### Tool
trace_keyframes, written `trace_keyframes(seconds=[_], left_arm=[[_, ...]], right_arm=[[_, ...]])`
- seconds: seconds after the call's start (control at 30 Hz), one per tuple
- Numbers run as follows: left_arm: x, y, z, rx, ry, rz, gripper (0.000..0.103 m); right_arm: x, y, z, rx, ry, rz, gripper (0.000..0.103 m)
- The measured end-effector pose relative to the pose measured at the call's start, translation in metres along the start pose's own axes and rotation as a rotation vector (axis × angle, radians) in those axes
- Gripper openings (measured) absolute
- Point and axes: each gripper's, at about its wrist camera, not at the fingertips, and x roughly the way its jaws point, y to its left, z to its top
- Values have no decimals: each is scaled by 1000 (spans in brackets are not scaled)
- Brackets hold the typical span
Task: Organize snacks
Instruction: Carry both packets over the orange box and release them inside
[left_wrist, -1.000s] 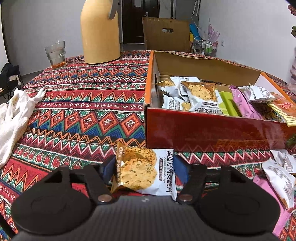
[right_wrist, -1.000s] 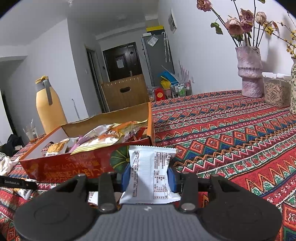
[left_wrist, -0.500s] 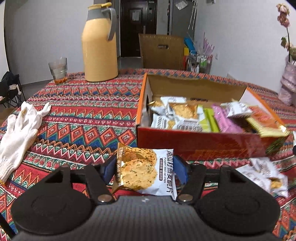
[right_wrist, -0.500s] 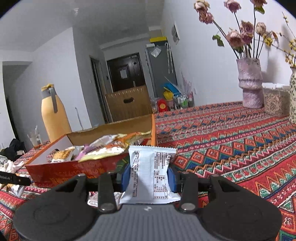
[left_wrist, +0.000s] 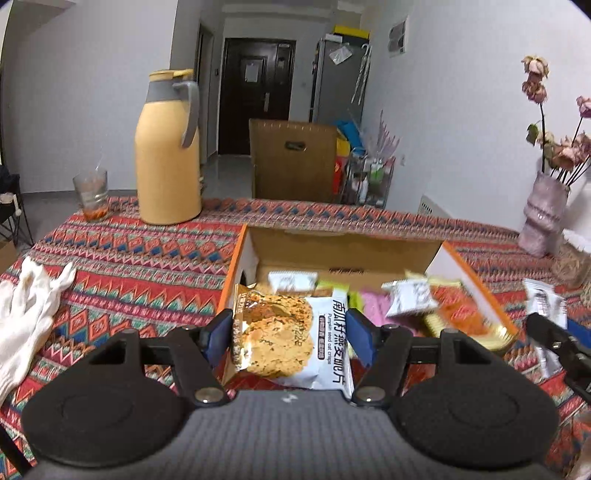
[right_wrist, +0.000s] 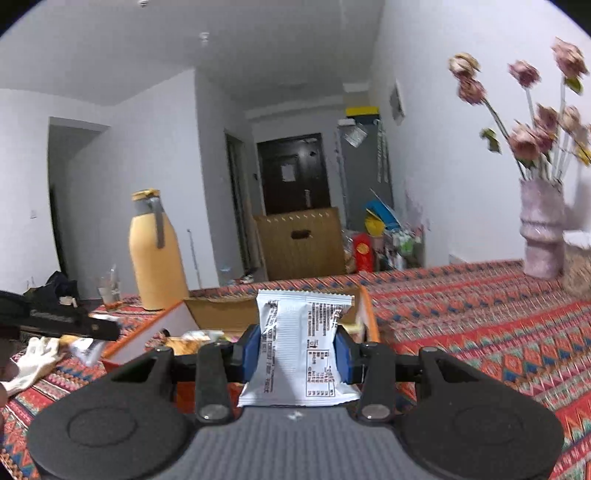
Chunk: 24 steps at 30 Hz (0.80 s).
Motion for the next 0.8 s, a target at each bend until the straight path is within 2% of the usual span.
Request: trace_keyframes(seconds=[0.2, 0.4, 0.6, 0.8], left_arm=[[10, -9, 19, -17, -29, -1, 66], [31, -11, 32, -42, -46, 20, 66], [54, -12, 25, -46, -57, 21, 66], [71, -8, 15, -38, -43, 27, 66]], right_arm=[[29, 16, 20, -20, 11, 24, 41], [64, 21, 28, -21, 32, 7, 41], [85, 16, 10, -2, 20, -39, 41], [97, 15, -2, -20, 68, -24, 41]])
